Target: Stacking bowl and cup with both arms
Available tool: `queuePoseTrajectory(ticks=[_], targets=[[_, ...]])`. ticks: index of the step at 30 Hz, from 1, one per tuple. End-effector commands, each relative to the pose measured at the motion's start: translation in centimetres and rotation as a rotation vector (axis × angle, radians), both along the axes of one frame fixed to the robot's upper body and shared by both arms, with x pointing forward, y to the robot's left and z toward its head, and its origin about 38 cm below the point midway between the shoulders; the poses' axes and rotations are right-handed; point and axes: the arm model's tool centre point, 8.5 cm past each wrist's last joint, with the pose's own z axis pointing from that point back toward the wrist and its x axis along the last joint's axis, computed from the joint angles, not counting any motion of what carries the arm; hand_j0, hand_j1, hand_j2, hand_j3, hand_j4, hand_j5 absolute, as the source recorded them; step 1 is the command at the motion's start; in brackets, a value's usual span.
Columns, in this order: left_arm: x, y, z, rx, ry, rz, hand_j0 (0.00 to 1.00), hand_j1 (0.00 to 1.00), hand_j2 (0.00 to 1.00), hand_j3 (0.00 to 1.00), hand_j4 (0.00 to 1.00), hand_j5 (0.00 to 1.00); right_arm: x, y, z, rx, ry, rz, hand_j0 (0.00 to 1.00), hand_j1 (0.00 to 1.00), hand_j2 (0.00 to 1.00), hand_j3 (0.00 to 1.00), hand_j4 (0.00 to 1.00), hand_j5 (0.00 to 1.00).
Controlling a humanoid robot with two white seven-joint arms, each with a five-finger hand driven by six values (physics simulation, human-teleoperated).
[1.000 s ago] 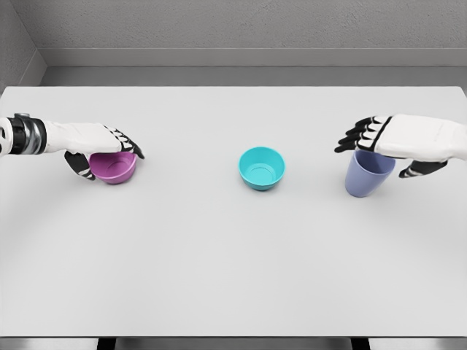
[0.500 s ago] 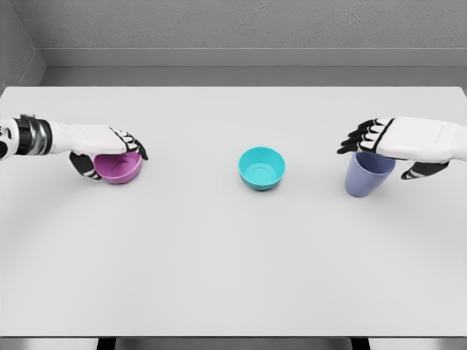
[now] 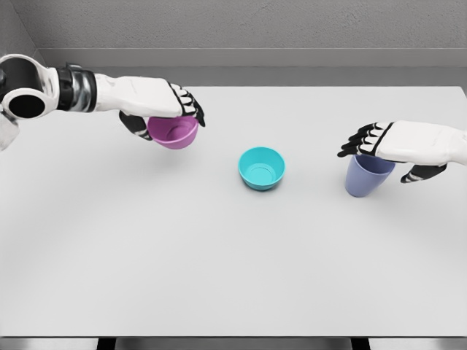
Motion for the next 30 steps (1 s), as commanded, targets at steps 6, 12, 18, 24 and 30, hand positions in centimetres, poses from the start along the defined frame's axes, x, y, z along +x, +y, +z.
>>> queuePoseTrajectory(ticks=[6,12,18,24,30], targets=[[-0.8,-7.5,0.1,-0.059,0.011,-0.14,0.67,0.67,0.67,0.67,0.67,0.67,0.3,-0.2,-0.7,0.01,0.018,-0.018,1.0,1.0,1.0,1.0,1.0,1.0],[-1.5,-12.0,0.1,-0.09,0.012,-0.217,0.67,0.67,0.67,0.67,0.67,0.67,0.4,-0.4,-0.8,-0.003,0.013,-0.023,1.0,1.0,1.0,1.0,1.0,1.0],[-1.6,-14.8,-0.8,-0.077,0.009,-0.243,0.67,0.67,0.67,0.67,0.67,0.67,0.5,-0.4,-0.9,-0.002,0.015,-0.025,1.0,1.0,1.0,1.0,1.0,1.0],[-1.8,-15.4,-2.8,-0.012,0.029,-0.252,0.67,0.67,0.67,0.67,0.67,0.67,0.5,-0.5,-0.9,-0.002,0.015,-0.026,1.0,1.0,1.0,1.0,1.0,1.0],[-1.8,-15.2,-3.2,0.002,0.033,-0.25,0.68,0.68,0.68,0.68,0.68,0.68,0.6,-0.4,-1.1,0.001,0.018,-0.026,1.0,1.0,1.0,1.0,1.0,1.0]])
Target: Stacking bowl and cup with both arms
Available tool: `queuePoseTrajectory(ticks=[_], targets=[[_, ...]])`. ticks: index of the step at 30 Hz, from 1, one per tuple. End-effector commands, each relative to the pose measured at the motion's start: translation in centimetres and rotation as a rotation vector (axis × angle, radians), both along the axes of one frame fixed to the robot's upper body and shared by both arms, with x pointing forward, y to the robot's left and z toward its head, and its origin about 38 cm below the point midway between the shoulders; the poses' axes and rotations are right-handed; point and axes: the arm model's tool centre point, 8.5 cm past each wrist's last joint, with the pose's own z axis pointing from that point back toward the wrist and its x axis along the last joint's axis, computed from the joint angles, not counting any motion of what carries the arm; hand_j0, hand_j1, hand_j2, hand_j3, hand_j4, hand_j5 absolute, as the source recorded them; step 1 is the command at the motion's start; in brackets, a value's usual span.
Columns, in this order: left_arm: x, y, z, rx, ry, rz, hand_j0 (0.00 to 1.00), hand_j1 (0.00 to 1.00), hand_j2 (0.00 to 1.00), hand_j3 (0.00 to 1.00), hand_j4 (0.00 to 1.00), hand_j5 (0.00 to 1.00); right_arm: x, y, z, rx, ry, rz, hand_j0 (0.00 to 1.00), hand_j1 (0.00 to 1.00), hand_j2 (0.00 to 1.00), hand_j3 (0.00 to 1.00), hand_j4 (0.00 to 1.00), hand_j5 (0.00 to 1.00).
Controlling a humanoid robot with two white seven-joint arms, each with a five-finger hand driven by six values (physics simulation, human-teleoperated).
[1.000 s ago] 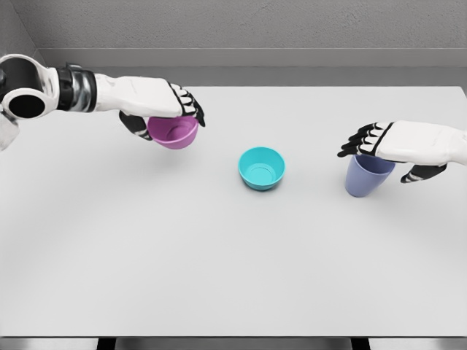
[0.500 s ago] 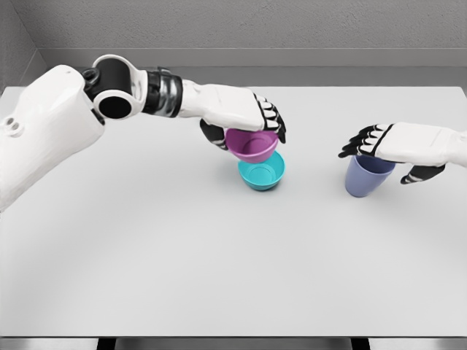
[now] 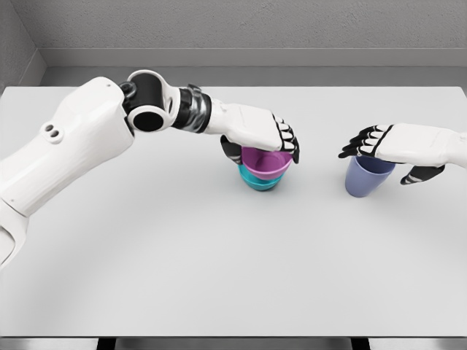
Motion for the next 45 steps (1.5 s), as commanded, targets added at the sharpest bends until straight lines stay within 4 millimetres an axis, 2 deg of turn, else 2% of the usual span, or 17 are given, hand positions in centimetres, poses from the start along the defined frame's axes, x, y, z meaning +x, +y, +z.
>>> queuePoseTrajectory(ticks=[1,7,20,45], targets=[[0.3,0.3,-0.3,0.004,0.009,0.016,0.68,0.68,0.68,0.68,0.68,0.68,0.1,0.0,0.0,0.006,0.002,-0.004,1.0,1.0,1.0,1.0,1.0,1.0],[1.1,1.0,-0.8,0.014,0.023,0.05,0.68,0.68,0.68,0.68,0.68,0.68,0.1,0.1,-0.3,0.006,0.009,-0.003,1.0,1.0,1.0,1.0,1.0,1.0],[1.3,0.3,-2.3,0.04,0.052,0.057,0.7,0.7,0.7,0.7,0.7,0.7,0.2,-0.1,-0.4,0.005,0.012,-0.01,1.0,1.0,1.0,1.0,1.0,1.0],[1.2,-0.3,-2.2,0.037,0.051,0.048,0.7,0.7,0.7,0.7,0.7,0.7,0.9,-0.2,-1.3,0.01,0.021,-0.032,1.0,1.0,1.0,1.0,1.0,1.0]])
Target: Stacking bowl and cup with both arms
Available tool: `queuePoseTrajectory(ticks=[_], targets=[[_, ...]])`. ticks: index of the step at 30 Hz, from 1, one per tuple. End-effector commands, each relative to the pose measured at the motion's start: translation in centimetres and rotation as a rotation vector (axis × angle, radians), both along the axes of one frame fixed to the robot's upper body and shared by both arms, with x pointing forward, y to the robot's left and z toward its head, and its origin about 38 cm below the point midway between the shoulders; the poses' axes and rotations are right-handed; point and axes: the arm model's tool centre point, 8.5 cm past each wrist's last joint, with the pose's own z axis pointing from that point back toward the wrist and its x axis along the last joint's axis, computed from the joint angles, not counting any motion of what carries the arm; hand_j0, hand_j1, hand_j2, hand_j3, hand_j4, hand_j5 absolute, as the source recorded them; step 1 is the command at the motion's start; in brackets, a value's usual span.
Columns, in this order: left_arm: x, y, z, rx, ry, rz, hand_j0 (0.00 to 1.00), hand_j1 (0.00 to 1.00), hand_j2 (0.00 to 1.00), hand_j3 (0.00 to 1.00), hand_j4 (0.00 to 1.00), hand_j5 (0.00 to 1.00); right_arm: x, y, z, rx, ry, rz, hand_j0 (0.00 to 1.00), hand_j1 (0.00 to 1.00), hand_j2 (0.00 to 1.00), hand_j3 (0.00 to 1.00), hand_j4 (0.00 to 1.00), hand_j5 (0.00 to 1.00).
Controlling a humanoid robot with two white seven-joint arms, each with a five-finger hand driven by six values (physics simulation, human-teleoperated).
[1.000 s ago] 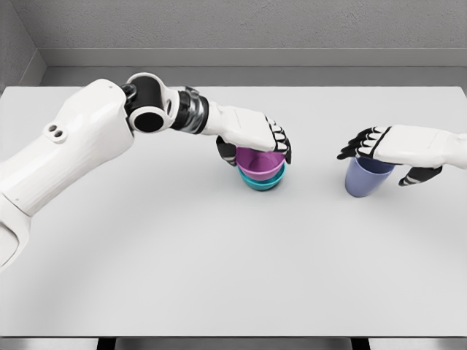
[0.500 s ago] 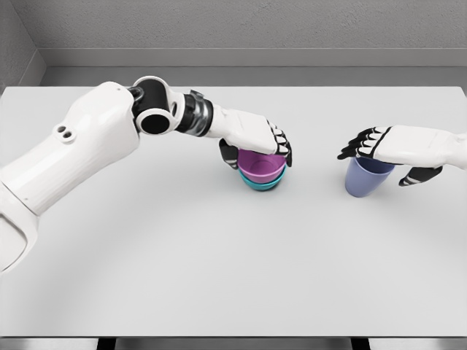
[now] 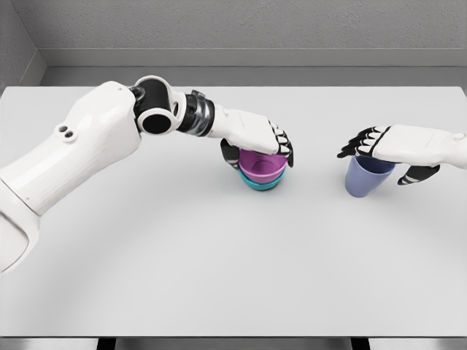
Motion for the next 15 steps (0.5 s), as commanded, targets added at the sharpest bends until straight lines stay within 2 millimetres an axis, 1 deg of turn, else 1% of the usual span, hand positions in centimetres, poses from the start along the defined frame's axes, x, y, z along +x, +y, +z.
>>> queuePoseTrajectory(ticks=[1,10,15], targets=[[-0.01,-0.07,0.06,-0.005,0.003,0.001,0.7,0.7,0.7,0.7,0.7,0.7,0.07,0.01,-0.05,0.007,0.002,-0.004,1.0,1.0,1.0,1.0,1.0,1.0],[0.01,-0.19,0.16,-0.006,0.001,0.0,0.7,0.7,0.7,0.7,0.7,0.7,0.36,-0.01,-0.63,0.0,0.007,-0.013,1.0,1.0,1.0,1.0,1.0,1.0],[0.71,0.57,-0.37,0.009,0.009,0.032,0.71,0.71,0.71,0.71,0.71,0.71,0.39,-0.1,-0.68,-0.001,0.008,-0.016,1.0,1.0,1.0,1.0,1.0,1.0]])
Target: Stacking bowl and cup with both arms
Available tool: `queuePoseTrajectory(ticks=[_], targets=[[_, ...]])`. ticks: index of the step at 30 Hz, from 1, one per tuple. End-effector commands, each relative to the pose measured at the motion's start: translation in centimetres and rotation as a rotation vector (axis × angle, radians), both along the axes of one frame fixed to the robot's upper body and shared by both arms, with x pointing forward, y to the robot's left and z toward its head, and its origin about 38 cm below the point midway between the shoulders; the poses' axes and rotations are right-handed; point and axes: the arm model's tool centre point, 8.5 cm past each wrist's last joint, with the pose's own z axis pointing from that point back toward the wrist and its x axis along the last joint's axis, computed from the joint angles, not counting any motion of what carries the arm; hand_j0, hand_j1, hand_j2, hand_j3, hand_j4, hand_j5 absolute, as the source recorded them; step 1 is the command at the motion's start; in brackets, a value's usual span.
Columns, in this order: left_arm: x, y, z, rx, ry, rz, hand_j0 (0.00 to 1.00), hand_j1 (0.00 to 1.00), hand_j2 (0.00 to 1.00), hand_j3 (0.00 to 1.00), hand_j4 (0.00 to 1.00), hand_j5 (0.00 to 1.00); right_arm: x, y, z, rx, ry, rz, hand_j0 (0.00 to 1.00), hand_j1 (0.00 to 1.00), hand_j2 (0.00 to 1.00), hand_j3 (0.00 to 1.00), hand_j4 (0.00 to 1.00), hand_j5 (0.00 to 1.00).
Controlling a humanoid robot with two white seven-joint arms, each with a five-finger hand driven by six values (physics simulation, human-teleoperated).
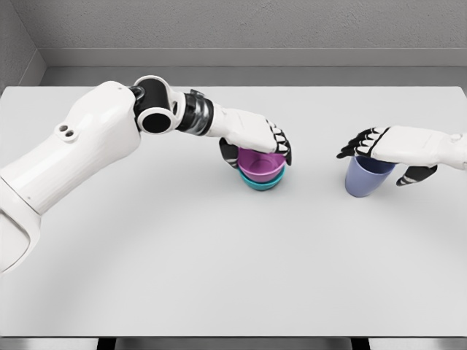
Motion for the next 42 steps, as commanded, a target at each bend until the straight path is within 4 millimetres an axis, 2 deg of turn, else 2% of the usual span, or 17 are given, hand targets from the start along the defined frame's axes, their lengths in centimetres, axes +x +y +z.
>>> queuePoseTrajectory(ticks=[1,13,20,30,42], targets=[[0.2,0.2,0.0,-0.001,0.002,0.012,0.71,0.71,0.71,0.71,0.71,0.71,0.0,0.0,0.0,0.004,0.001,-0.004,1.0,1.0,1.0,1.0,1.0,1.0],[0.3,-0.4,-0.5,0.002,0.013,0.015,0.72,0.72,0.72,0.72,0.72,0.72,0.4,-0.3,-0.2,0.005,0.007,-0.019,1.0,1.0,1.0,1.0,1.0,1.0],[0.5,-0.4,-0.8,0.0,0.023,0.023,0.99,0.99,0.99,0.99,0.99,0.99,0.4,0.0,-0.5,0.001,0.008,-0.012,1.0,1.0,1.0,1.0,1.0,1.0],[1.1,0.3,-1.1,-0.002,0.041,0.055,1.0,1.0,1.0,1.0,1.0,1.0,0.6,0.0,-1.4,0.002,0.028,-0.018,1.0,1.0,1.0,1.0,1.0,1.0],[0.9,-0.1,-1.0,-0.01,0.042,0.047,1.0,1.0,1.0,1.0,1.0,1.0,0.7,0.0,-1.1,-0.004,0.018,-0.018,1.0,1.0,1.0,1.0,1.0,1.0]])
